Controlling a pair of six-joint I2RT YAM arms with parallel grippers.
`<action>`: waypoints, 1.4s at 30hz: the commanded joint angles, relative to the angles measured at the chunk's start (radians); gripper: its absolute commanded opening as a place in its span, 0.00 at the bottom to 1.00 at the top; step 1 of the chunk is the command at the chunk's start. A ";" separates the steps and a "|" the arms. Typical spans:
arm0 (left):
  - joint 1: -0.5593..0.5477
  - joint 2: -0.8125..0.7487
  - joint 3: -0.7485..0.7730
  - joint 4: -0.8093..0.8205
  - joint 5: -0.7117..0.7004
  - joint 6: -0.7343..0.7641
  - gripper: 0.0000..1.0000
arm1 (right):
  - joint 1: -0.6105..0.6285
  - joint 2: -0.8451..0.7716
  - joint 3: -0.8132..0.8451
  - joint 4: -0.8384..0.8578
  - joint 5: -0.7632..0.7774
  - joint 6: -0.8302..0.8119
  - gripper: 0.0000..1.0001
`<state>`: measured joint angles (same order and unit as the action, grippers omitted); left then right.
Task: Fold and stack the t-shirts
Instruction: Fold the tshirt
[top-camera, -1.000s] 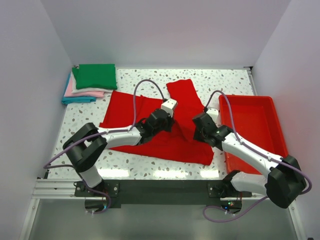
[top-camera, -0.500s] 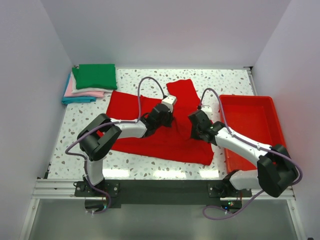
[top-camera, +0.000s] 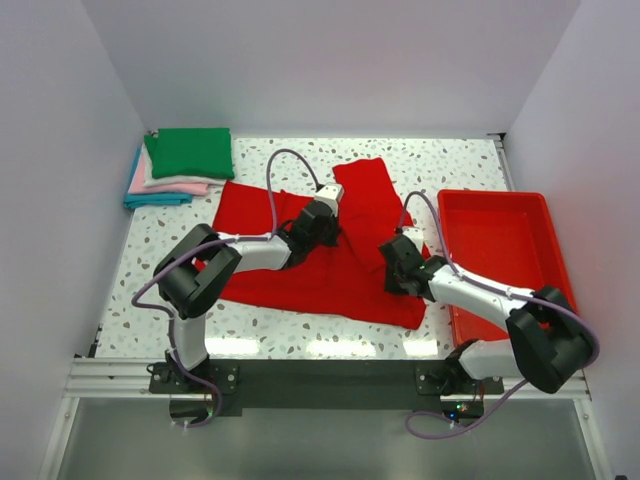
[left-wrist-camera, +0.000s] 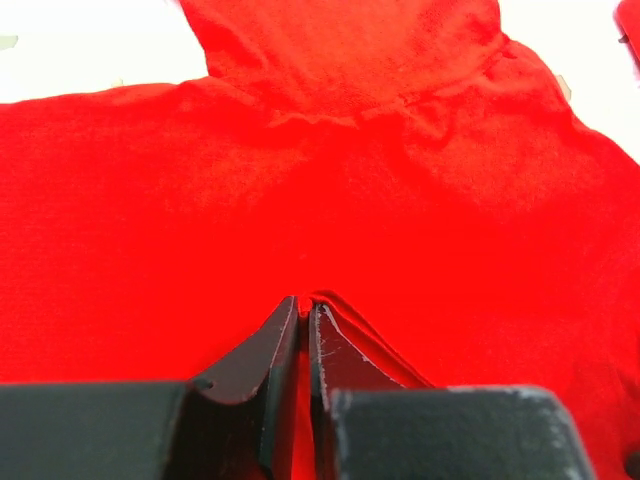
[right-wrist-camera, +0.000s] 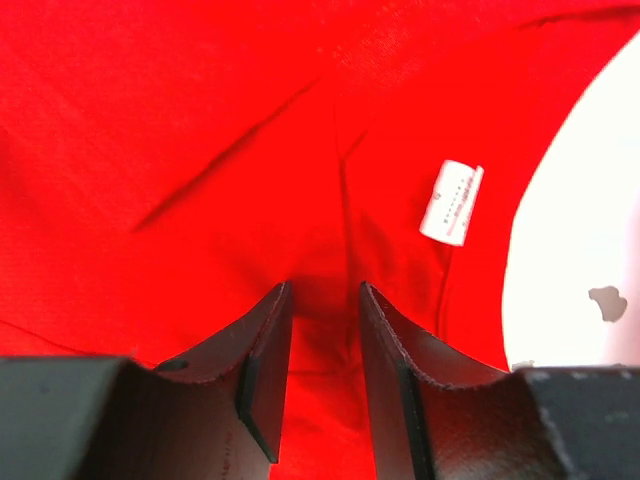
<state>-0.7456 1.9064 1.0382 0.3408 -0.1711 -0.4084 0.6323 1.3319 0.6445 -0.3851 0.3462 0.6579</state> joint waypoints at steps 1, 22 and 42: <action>0.009 0.006 0.013 0.032 -0.007 -0.012 0.14 | 0.003 -0.059 -0.008 0.037 0.010 0.020 0.37; 0.067 -0.357 -0.134 -0.194 -0.176 -0.233 0.53 | 0.122 0.157 0.201 0.107 0.103 -0.110 0.44; 0.092 -0.564 -0.308 -0.224 -0.136 -0.216 0.53 | 0.129 0.285 0.273 0.109 0.158 -0.073 0.11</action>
<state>-0.6655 1.3766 0.7425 0.1154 -0.3065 -0.6182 0.7574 1.6054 0.8665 -0.3092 0.4557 0.5690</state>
